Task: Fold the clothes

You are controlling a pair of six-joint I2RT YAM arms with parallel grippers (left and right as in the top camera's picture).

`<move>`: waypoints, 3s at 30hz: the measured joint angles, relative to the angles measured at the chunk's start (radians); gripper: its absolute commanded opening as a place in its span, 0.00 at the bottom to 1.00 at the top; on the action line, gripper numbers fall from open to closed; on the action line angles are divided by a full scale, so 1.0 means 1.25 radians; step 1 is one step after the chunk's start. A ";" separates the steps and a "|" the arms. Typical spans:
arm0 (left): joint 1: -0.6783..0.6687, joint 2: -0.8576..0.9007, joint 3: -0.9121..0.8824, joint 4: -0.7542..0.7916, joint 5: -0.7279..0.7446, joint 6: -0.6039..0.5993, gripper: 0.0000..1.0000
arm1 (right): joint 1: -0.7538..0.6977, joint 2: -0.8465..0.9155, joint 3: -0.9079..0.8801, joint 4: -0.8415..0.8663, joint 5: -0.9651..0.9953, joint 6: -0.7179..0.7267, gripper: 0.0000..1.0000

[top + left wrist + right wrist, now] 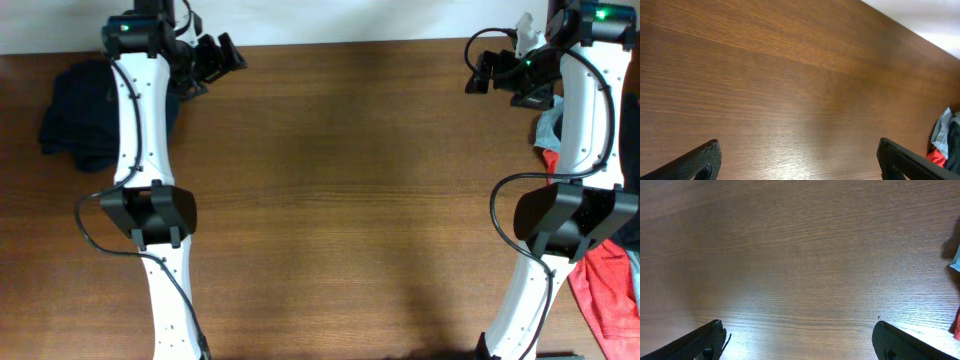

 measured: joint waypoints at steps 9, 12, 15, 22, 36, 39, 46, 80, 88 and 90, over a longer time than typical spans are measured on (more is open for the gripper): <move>-0.017 0.000 0.000 0.000 -0.003 0.000 0.99 | 0.000 0.000 0.000 0.000 0.000 0.000 0.99; -0.017 0.000 0.000 0.000 -0.004 0.000 0.99 | 0.000 0.000 0.000 0.000 0.000 0.000 0.99; -0.017 0.000 0.000 0.000 -0.006 0.000 0.99 | 0.000 0.000 0.000 0.000 0.000 0.000 0.99; -0.017 0.000 0.000 0.000 -0.006 0.000 0.99 | 0.000 0.000 0.000 0.000 0.000 0.000 0.99; -0.017 0.000 0.000 0.000 -0.006 0.000 0.99 | 0.197 -0.027 0.000 0.001 0.002 0.000 0.99; -0.017 0.000 0.000 0.000 -0.006 0.000 0.99 | 0.289 -0.058 0.000 0.001 0.002 0.000 0.99; -0.017 0.000 0.000 0.000 -0.006 0.000 0.99 | 0.458 -0.214 0.000 0.000 0.057 -0.028 0.99; -0.017 0.000 0.000 0.000 -0.012 0.000 0.99 | 0.450 -1.523 -1.484 1.078 0.266 -0.022 0.99; -0.017 0.000 0.000 -0.001 -0.012 0.000 0.99 | 0.320 -1.727 -1.818 1.240 0.267 0.132 0.99; -0.017 0.000 0.000 -0.001 -0.012 0.000 0.99 | 0.318 -1.769 -1.864 1.260 0.271 0.151 0.99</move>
